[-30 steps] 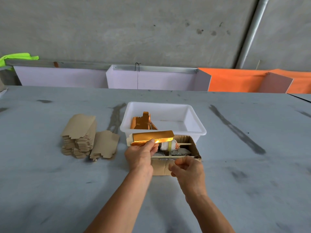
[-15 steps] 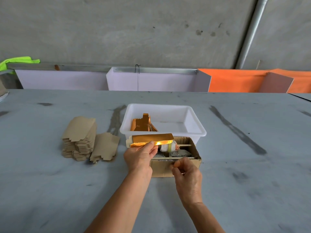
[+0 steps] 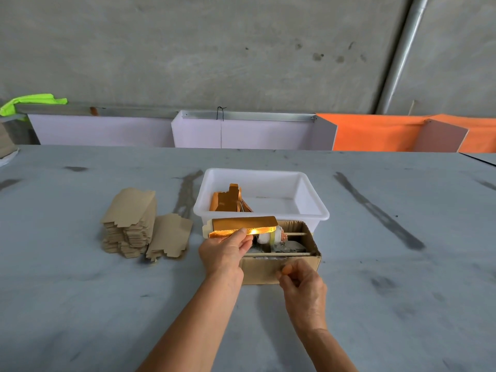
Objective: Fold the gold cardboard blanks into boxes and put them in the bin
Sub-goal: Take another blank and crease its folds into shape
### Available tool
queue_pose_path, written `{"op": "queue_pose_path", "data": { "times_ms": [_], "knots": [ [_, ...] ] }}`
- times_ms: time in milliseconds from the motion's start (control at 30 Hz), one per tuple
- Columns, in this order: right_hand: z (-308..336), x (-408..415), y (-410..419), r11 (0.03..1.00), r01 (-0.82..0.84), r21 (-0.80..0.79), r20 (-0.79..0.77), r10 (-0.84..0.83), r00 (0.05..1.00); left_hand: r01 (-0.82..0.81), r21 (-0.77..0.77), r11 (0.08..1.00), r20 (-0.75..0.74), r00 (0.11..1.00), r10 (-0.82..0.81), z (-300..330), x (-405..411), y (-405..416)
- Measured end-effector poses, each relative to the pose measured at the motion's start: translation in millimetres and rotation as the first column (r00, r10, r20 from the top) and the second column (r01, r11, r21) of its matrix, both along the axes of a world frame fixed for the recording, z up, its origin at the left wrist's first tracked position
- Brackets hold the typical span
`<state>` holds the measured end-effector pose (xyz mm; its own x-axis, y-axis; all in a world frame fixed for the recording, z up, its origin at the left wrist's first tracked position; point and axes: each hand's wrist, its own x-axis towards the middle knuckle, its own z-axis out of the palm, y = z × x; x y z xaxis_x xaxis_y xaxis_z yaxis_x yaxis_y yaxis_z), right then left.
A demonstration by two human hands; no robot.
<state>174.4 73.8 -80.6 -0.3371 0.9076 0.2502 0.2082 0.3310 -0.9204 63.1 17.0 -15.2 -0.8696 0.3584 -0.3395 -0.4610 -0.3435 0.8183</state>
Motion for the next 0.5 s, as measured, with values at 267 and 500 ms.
{"op": "queue_pose_path", "data": {
  "times_ms": [267, 500],
  "knots": [
    [33.1, 12.3, -14.3, 0.959, -0.269, -0.088, -0.436, 0.206, 0.876, 0.059, 0.02, 0.998, -0.038, 0.998, -0.058, 0.9, 2.3, -6.1],
    [58.8, 8.6, -21.6, 0.937, -0.348, -0.012, -0.5, 0.296, 0.814, 0.142, 0.055, 0.988, -0.104, 0.985, -0.136, 4.0, 13.8, -20.2]
  ]
}}
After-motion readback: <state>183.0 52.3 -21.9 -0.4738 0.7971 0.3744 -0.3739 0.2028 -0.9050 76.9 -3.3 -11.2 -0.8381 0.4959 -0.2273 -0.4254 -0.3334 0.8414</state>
